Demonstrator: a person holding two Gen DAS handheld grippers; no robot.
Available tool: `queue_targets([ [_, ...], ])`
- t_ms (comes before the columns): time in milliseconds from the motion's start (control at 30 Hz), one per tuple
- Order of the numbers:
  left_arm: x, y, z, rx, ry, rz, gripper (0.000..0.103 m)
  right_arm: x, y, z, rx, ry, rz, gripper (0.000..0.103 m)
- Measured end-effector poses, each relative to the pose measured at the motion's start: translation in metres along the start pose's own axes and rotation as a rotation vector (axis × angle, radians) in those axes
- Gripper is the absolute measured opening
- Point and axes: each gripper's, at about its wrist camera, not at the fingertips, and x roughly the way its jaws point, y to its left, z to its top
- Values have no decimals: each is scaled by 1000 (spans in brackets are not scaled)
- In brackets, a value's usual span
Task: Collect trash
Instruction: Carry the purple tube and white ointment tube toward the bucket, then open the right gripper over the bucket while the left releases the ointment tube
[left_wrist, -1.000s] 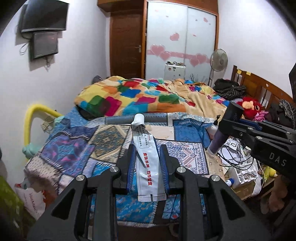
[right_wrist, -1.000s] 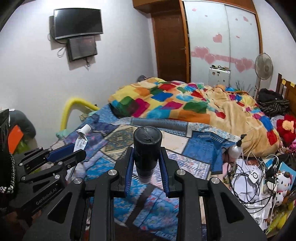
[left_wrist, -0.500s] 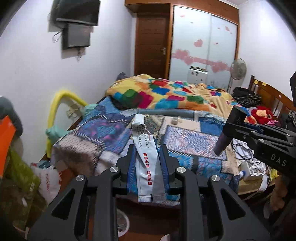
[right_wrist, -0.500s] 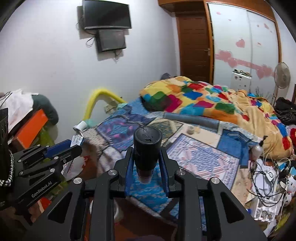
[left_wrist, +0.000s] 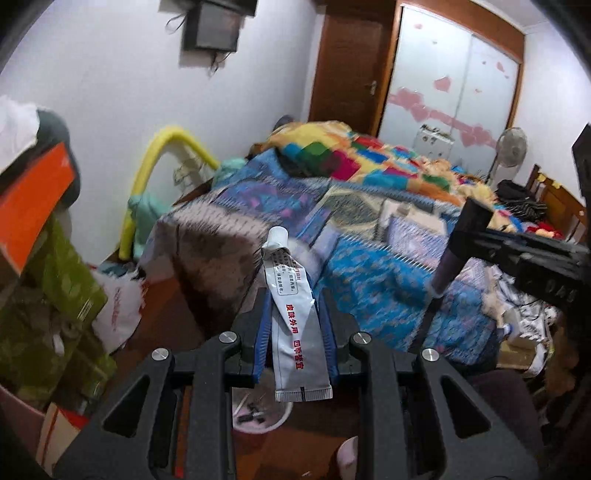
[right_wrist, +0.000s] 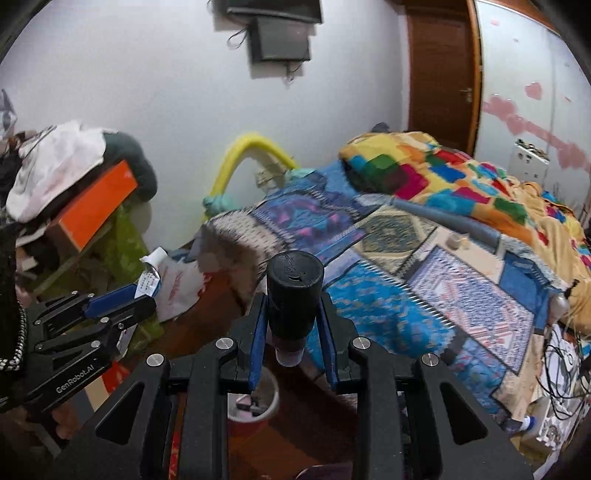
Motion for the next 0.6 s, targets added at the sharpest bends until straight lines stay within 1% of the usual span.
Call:
queue_targets([
  [100,14,19,-17,-16,51,29,25,15,13,-5,-18,33,15,24],
  [300,46,47,-50,-80,158,39,25,56,35,-20,-44,126,47,24],
  [467,71,65,-72,-145,236,74,25,98,48,-36,-56,242,93,24],
  [600,86,76,-84,-195,284,77,25,131,56,-49,-61,339,128,24],
])
